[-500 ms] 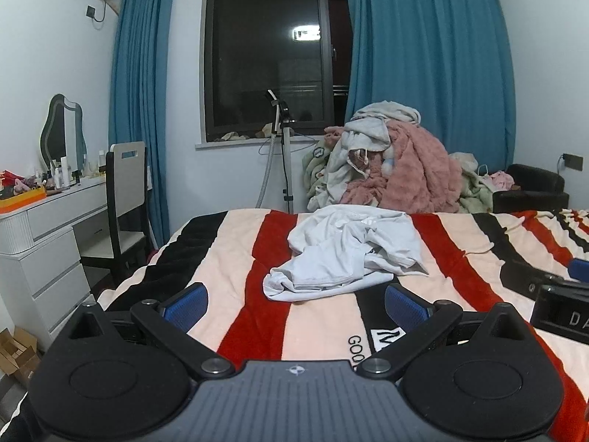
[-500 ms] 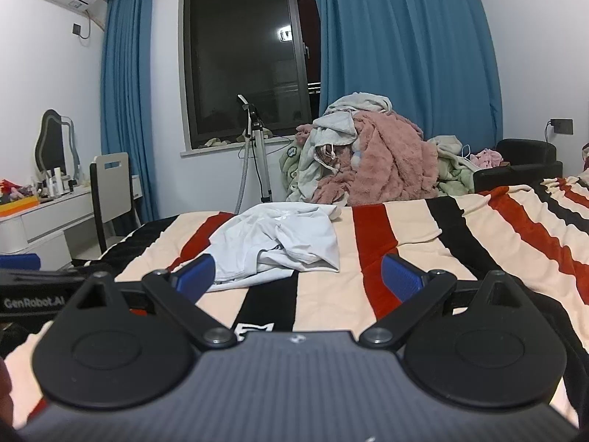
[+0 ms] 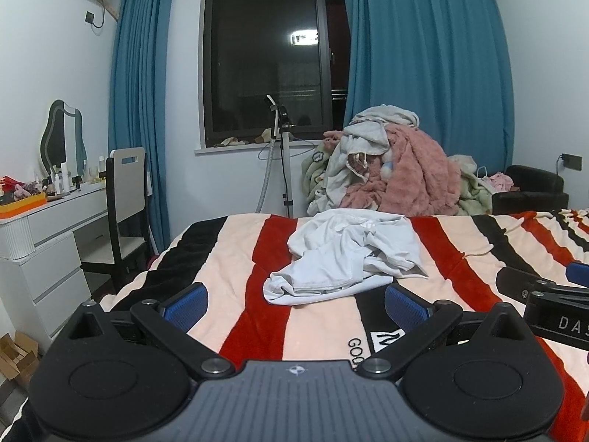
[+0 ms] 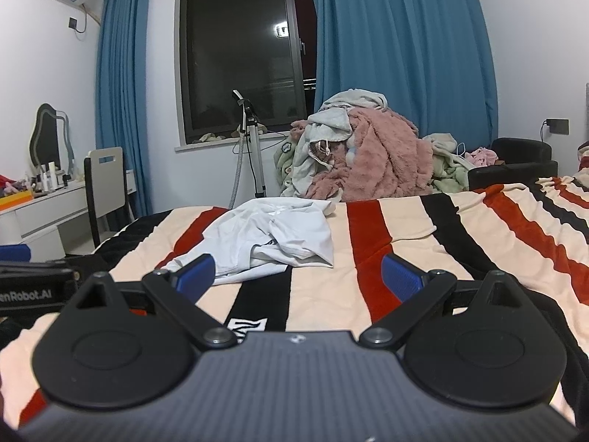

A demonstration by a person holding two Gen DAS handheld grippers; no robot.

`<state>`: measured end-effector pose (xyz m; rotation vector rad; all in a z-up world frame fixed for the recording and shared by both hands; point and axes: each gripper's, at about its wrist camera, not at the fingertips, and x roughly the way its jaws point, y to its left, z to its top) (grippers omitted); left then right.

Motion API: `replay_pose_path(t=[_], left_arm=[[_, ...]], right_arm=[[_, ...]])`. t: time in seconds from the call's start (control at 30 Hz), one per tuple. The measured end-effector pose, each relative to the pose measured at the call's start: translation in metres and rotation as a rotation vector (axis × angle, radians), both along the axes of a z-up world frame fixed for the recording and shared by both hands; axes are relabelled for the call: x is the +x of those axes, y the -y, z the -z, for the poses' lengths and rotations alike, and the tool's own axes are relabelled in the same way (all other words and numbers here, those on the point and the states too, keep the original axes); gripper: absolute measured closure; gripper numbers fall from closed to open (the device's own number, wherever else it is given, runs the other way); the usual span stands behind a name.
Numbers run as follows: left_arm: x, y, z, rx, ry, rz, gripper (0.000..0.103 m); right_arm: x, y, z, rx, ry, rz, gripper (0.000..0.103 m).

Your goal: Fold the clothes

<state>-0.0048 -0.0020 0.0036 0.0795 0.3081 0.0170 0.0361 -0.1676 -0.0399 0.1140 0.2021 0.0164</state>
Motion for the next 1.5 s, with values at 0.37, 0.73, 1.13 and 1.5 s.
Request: replay_pose_path(t=[0.37, 0.73, 1.13, 1.5], left_arm=[[-0.002, -0.001, 0.001, 0.001, 0.004, 0.002, 0.000], [-0.001, -0.002, 0.001, -0.003, 0.000, 0.006, 0.000], [0.000, -0.007, 0.002, -0.060, -0.001, 0.014, 0.000], [0.016, -0.008, 0.010, -0.086, -0.023, 0.022, 0.000]], right_arm=[[0.001, -0.003, -0.004, -0.001, -0.008, 0.005, 0.004], [0.000, -0.002, -0.006, 0.010, -0.013, 0.012, 0.004], [-0.002, 0.002, -0.008, 0.024, -0.013, 0.023, 0.004], [0.015, 0.016, -0.050, 0.087, 0.052, 0.071, 0.004]])
